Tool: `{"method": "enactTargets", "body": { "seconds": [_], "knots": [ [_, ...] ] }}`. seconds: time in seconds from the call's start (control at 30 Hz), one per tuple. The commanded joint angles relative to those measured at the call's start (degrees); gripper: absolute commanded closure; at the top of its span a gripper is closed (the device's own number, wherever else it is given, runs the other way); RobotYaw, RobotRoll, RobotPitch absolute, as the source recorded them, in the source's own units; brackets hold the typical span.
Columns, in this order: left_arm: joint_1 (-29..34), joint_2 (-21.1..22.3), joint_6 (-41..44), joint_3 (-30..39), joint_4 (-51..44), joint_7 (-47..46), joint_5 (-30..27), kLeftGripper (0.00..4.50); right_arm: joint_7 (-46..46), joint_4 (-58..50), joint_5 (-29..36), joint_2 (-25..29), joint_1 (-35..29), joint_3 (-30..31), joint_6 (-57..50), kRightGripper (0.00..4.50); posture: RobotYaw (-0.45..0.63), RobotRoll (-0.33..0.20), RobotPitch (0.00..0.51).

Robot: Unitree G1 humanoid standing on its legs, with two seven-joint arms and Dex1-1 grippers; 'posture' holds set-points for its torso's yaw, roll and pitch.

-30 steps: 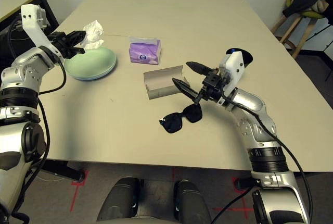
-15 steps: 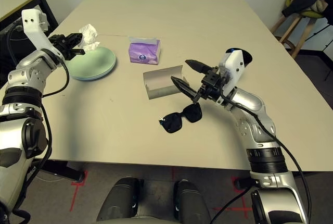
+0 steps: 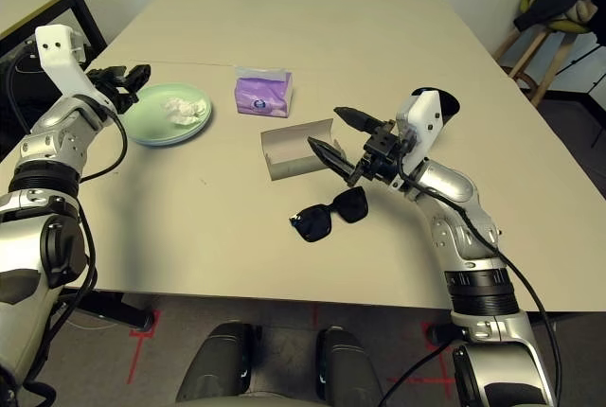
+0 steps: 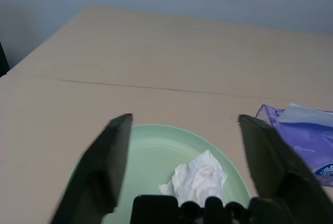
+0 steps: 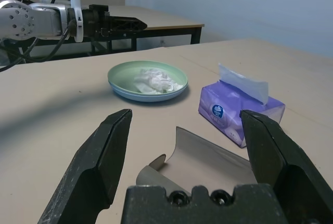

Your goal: Organize and tidy the items on the table.

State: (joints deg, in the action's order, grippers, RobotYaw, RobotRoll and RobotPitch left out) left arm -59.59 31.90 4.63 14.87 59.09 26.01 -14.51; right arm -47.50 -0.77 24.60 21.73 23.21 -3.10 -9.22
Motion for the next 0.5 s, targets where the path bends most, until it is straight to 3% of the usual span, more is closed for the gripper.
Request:
{"method": "enactTargets", "body": {
  "seconds": [0.03,0.3,0.5],
  "knots": [
    [2.2,-0.8,-1.8,-0.3,-3.0,3.0,0.1,0.03,-0.1,-0.4,0.1,0.2,-0.5,0.2,-0.1,0.00,0.18,0.000,0.059],
    [16.3,-0.2,5.9,-8.3,-25.3,25.9,-2.8,0.03,2.5,0.5,-5.5,3.8,2.6,3.1,-5.4,0.00,0.20,0.000,0.088],
    [23.4,0.1,5.2,-11.4,-35.9,33.2,-3.1,0.03,1.1,-6.7,-7.3,10.3,4.5,7.3,-16.5,0.00,0.20,0.000,0.104]
  ]
}}
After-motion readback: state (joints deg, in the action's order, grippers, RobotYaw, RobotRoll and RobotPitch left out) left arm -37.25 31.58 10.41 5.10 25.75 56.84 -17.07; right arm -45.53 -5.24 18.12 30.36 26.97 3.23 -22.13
